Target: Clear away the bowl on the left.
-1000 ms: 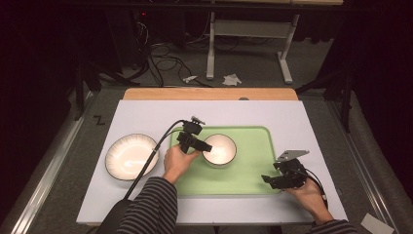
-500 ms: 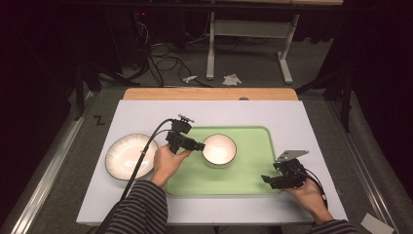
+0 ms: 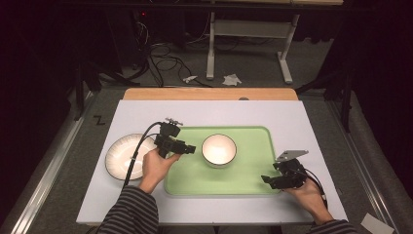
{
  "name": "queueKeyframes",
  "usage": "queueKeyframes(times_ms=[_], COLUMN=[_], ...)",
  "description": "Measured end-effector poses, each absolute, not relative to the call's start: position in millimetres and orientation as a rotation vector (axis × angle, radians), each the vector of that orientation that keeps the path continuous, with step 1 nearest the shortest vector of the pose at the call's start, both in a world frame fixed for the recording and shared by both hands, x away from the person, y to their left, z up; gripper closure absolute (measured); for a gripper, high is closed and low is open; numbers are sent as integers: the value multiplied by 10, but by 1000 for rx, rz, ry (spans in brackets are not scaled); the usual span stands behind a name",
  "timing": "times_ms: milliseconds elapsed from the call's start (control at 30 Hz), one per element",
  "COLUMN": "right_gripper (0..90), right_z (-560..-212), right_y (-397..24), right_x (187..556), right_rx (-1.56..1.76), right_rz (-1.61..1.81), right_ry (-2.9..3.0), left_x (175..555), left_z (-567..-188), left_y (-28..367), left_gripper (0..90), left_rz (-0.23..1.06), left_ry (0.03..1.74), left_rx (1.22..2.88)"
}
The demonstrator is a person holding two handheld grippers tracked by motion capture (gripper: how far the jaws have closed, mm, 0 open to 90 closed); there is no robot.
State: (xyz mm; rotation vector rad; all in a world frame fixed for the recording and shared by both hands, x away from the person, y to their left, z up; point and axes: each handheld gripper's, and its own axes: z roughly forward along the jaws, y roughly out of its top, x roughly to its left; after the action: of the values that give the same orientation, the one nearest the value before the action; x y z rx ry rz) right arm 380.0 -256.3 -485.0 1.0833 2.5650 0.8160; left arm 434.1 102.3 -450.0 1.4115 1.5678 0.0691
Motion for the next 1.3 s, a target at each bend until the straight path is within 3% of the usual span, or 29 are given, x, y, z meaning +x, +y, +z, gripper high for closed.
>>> queueKeyframes(times_ms=[1300], right_gripper=[325], right_z=[-4852], right_y=[-2553], right_x=[3793], right_rx=[1083], right_rz=[814], right_ry=[2575], left_x=[3827], left_z=[-4626], left_y=[1178], left_gripper=[427], left_rz=[111], left_ry=[1535], left_rx=[1471])
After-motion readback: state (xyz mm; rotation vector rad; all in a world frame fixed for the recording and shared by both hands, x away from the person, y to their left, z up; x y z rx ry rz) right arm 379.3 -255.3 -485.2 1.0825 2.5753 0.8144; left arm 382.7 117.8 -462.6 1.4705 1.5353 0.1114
